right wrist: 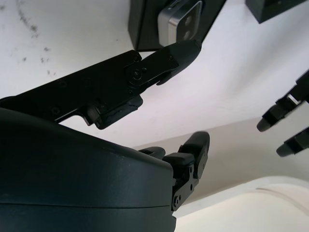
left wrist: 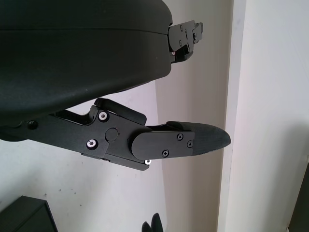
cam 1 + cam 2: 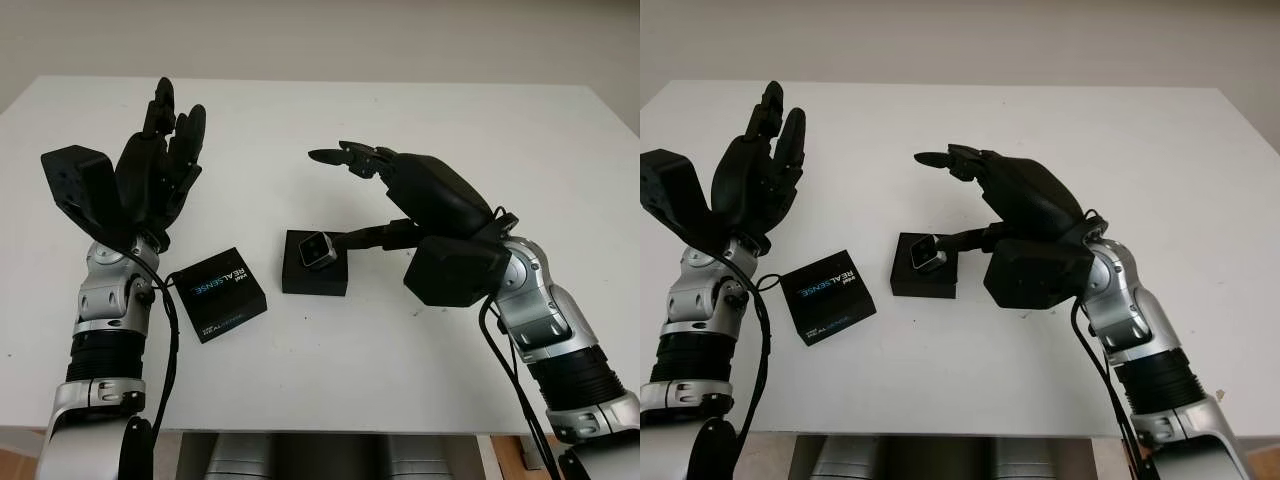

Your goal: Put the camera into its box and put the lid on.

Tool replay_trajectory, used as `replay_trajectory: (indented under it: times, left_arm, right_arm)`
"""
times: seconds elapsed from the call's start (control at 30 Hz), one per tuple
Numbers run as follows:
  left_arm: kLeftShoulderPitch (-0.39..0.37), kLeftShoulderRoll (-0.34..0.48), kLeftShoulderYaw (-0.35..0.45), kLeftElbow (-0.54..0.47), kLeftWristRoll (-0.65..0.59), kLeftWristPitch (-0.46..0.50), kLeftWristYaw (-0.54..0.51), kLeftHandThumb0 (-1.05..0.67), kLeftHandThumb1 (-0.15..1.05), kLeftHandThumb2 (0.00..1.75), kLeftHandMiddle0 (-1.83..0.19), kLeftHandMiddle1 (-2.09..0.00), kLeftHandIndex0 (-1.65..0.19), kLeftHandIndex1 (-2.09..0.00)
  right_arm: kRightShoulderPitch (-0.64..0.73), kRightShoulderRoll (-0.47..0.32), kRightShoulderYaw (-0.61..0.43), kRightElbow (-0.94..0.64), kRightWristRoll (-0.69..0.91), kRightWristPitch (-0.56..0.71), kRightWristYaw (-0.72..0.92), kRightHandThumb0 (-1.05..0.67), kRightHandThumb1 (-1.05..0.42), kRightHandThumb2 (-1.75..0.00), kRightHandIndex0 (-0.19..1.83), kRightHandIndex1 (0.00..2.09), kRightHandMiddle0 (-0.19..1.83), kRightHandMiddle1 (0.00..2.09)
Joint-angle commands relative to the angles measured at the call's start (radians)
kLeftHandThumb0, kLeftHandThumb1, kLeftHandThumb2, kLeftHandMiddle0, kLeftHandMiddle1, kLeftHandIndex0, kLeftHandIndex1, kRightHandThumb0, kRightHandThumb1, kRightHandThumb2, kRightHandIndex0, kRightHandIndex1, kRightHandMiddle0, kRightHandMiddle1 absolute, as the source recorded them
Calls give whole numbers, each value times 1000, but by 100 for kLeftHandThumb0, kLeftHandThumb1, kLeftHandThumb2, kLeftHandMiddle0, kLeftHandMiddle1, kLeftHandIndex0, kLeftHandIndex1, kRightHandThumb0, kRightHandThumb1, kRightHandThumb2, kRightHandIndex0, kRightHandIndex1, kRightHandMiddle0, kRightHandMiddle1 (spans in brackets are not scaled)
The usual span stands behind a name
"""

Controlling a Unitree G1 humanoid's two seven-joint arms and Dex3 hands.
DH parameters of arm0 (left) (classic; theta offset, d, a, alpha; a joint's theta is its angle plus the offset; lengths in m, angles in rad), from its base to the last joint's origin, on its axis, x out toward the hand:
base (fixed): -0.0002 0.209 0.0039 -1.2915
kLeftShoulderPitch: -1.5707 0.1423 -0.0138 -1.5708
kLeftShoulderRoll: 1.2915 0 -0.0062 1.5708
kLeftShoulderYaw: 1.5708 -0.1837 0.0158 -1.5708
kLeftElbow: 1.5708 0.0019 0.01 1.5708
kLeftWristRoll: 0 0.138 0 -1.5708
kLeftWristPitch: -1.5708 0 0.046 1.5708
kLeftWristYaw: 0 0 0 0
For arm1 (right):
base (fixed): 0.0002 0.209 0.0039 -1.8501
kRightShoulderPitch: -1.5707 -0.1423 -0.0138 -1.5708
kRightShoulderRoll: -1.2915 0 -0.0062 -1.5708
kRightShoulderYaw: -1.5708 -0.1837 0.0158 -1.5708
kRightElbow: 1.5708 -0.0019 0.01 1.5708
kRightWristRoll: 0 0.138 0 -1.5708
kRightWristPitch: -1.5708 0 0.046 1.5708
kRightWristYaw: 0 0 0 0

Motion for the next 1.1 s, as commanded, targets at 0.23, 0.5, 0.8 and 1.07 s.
replay_trajectory:
  times: [0.23, 0.5, 0.8, 1.07]
  left_arm:
    - [-1, 0, -10, -14, 7, 0, 2, -62, 105, 44, 19, -1, 19, 0]
    - [2, -7, -14, -18, 5, -6, 12, -61, 105, 44, 19, -1, 19, 0]
    - [8, -10, -14, -14, 4, -24, 14, -62, 105, 43, 19, -3, 19, -2]
    - [7, -12, -13, -14, 1, -24, 13, -61, 105, 42, 19, -4, 19, -2]
  right_arm:
    - [-115, -64, 117, -48, -229, -44, 33, -70, -87, -6, 41, 9, 33, 79]
    - [-156, -53, 204, -6, -376, -68, -5, -76, -89, -6, 37, 5, 41, 53]
    - [-159, -47, 247, 33, -438, -83, -48, -76, -91, -6, 35, 5, 29, 108]
    - [-146, -52, 255, 30, -458, -84, -60, -76, -93, -5, 36, 6, 27, 124]
